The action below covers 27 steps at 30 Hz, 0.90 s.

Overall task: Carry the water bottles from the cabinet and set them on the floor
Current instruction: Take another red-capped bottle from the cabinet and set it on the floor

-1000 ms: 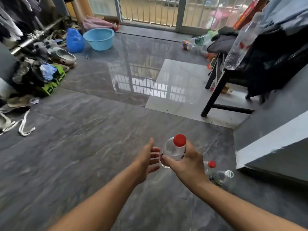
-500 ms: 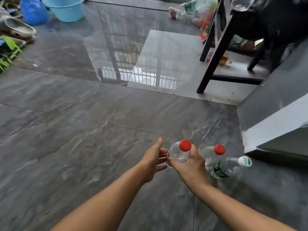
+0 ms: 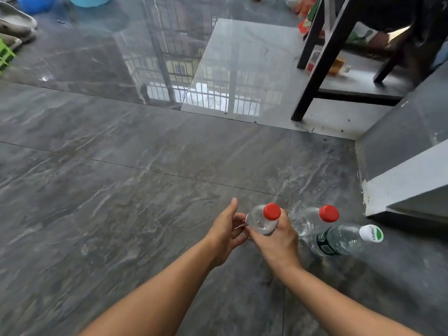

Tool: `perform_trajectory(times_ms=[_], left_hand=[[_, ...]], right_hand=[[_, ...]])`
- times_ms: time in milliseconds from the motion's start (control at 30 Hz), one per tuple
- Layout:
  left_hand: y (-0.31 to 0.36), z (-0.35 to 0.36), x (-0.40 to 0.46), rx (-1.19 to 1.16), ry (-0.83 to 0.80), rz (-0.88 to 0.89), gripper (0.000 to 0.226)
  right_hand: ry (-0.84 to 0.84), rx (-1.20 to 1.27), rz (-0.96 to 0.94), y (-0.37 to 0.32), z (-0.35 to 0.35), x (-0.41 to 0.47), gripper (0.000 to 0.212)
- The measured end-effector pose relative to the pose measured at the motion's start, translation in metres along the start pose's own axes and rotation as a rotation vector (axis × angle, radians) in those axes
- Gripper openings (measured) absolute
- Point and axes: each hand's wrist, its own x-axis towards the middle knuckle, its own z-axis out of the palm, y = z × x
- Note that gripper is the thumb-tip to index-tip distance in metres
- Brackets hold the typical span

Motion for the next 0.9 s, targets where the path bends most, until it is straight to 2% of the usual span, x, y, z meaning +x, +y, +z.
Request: perform_trajectory(times_ms=[167,267,400,467,600,767,833,900], left_hand=[[-0.003,0.004,0.005,-0.008,0.012,-0.006,0.049],[-0.001,0.007,0.004,0.019,0.017,-0.012,0.049],[0.008,0.009,-0.006,0.135,0.098,0.021,0.049],[0.017,0.009,-0.015,0.279,0.168,0.045,0.050],[0.042,0.012,-0.040,0.494,0.255,0.120,0.035],[0.079,0.021,-0.092,0.945,0.314,0.306,0.026],[0.098,0.029,-0.119,1.057,0.335,0.335,0.023],[0.118,0.039,-0.147,1.132,0.343,0.326,0.026]], right_hand=[[0.016,0.003,0.010,0.004,0.001,0.001,0.056],[-0.042,-0.009,-0.007,0.004,-0.001,0.003,0.060],[-0.158,-0.018,-0.002,0.000,-0.012,0.003,0.094],[-0.189,-0.022,0.007,-0.008,-0.024,0.004,0.102],[-0.245,-0.062,0.014,-0.029,-0.052,0.007,0.103],[-0.396,-0.228,0.021,-0.075,-0.103,0.003,0.103],[-0.451,-0.314,0.018,-0.101,-0.126,-0.001,0.098],[-0.486,-0.391,0.006,-0.130,-0.152,-0.007,0.084]])
